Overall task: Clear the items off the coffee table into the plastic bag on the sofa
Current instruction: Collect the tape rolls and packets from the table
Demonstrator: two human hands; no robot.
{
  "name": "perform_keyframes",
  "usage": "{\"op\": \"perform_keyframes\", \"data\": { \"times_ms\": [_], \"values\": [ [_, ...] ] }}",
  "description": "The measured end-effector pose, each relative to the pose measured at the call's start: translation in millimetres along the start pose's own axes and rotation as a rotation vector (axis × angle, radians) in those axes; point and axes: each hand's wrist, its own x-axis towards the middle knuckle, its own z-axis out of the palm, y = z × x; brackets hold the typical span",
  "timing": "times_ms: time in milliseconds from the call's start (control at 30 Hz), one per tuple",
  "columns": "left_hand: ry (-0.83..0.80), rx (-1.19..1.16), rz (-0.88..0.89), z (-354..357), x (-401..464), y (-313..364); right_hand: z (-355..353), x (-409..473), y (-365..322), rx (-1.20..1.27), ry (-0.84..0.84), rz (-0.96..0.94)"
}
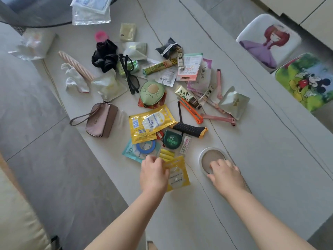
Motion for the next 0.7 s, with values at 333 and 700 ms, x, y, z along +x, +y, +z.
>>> {"op": "perform_keyframes", "data": {
  "times_ms": [333, 700],
  "values": [
    [0.015, 0.169, -0.044, 16.4, 20.7, 19.2, 8.2, -8.4, -6.6, -0.048, 0.110, -0.063],
    [-0.121, -0.001, -0.131, 21.8, -9.7, -22.5, -10.1, -19.1, -28.8, -0.008, 0.043, 0.020]
  ]
}}
